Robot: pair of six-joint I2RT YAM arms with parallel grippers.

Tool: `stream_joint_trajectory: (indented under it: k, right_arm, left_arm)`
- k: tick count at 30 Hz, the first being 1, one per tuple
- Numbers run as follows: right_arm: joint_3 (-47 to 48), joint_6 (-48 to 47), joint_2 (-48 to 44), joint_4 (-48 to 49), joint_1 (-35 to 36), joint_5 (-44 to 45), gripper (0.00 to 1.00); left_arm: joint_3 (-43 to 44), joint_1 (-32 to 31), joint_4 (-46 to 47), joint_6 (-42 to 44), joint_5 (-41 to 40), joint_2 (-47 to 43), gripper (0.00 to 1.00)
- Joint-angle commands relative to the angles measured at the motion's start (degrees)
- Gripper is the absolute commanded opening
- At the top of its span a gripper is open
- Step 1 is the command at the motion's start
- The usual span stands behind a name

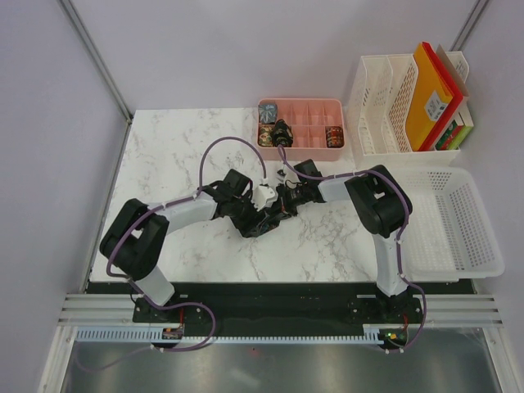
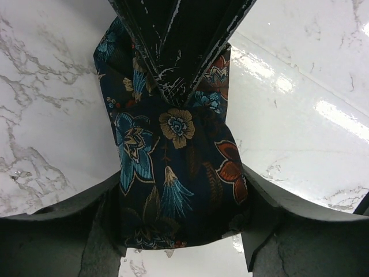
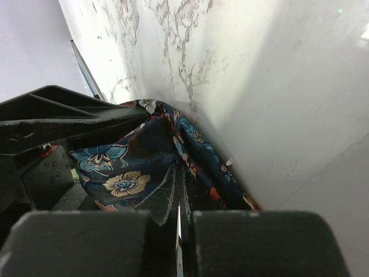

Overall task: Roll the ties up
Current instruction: Roll the tie at the center of the board.

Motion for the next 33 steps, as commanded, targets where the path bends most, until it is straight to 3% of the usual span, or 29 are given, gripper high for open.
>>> stream_joint_trajectory:
  k: [1,2,5,8,12,13,16,26,33]
  right_arm:
    - [-1.29,-4.03,3.18,-4.91,-0.52,10.71,0.0]
    - [-1.37,-4.03,3.18,-4.74,-0.52,10.71,0.0]
    - [-0.76,-3.59,2.48,-4.3,-0.35,8.17,0.0]
    - [-0.85,-2.19,-0.67,-2.19,-0.43,5.44,0.07]
    - [-0.15,-2.45,-5.42,-1.75,-0.96,2.37,0.24]
    - [0.2,-2.62,-5.95,-1.58,-0.96,0.27,0.35]
    - [0.12,-1.57,-8.06,-0.7,-1.31,-1.24,0.52]
    - [-1.99,5.99,-8.24,6.86,0.62,-5.11,0.61]
    - [-2.52,5.73,-5.35,6.86,2.02,-4.15,0.58]
  left_arm:
    - [0.42,-0.57,1.15,-1.47,-1.81,1.3,0.67]
    - [0.86,-0.57,0.36,-0.94,-1.55,1.65,0.55]
    - [1.3,-0.66,-2.45,0.9,-2.16,1.74,0.36]
    - [0.69,-0.66,-4.73,3.89,-2.52,1.04,0.25]
    - [0.16,-0.57,-6.51,6.53,-2.69,0.6,0.22]
    - [-0.02,-0.57,-6.68,6.8,-2.78,0.34,0.22]
    - [-0.02,-0.57,-6.95,6.97,-2.43,0.33,0.21]
    - [1.3,-0.57,-7.03,6.62,-1.11,1.39,0.21]
    - [1.48,-0.57,-7.12,6.62,-0.76,1.21,0.23]
